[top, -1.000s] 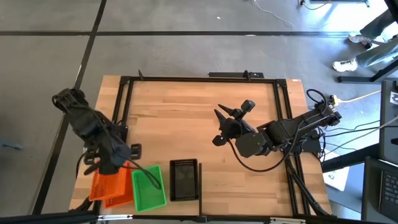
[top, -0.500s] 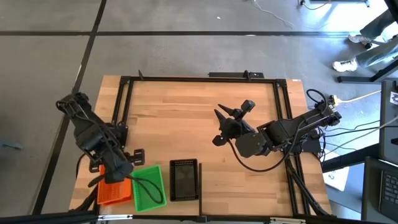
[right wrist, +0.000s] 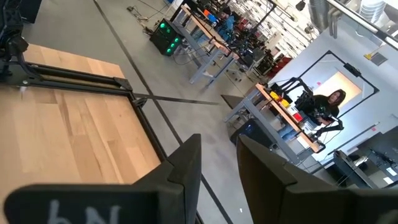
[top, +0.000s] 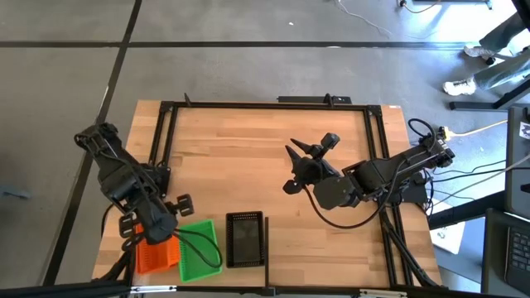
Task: Stack baskets on shelf by color
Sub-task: Stack the orange basket on top of the other orange baskets on the shelf, then return to home Position
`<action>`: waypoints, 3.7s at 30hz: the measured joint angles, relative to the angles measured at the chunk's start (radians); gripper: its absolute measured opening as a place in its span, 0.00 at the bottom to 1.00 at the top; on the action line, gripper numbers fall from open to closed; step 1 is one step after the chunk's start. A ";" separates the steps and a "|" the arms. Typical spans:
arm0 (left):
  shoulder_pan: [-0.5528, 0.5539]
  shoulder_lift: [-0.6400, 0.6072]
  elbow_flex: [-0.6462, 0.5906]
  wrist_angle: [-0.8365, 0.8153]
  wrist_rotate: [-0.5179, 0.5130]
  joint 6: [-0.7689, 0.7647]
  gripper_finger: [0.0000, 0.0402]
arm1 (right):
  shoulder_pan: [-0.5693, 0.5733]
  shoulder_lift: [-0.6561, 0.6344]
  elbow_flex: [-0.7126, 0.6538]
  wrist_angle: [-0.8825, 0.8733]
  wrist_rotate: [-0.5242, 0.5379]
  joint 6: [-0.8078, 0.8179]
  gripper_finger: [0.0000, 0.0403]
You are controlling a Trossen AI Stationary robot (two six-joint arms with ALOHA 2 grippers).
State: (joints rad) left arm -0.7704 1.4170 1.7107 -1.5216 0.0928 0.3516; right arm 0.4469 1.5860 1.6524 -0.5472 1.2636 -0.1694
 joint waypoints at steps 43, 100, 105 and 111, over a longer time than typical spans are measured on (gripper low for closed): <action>0.025 0.032 0.147 0.024 0.078 -0.082 0.01 | 0.000 -0.001 0.000 0.005 -0.848 0.171 0.26; -0.090 -0.240 0.281 0.022 -0.420 -0.595 0.00 | 0.000 -0.077 0.000 -0.003 -0.978 0.135 0.26; -0.143 -0.343 0.231 0.075 -0.566 -0.639 0.00 | 0.000 -0.148 0.000 -0.102 -0.978 0.112 0.26; -0.160 -0.462 0.093 0.192 -0.617 -0.635 0.00 | 0.000 -0.280 -0.002 -0.227 -0.977 0.114 0.26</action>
State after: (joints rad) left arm -0.9306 0.9553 1.8036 -1.3301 -0.5240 -0.2829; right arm 0.4469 1.3055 1.6508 -0.7742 0.2863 -0.0553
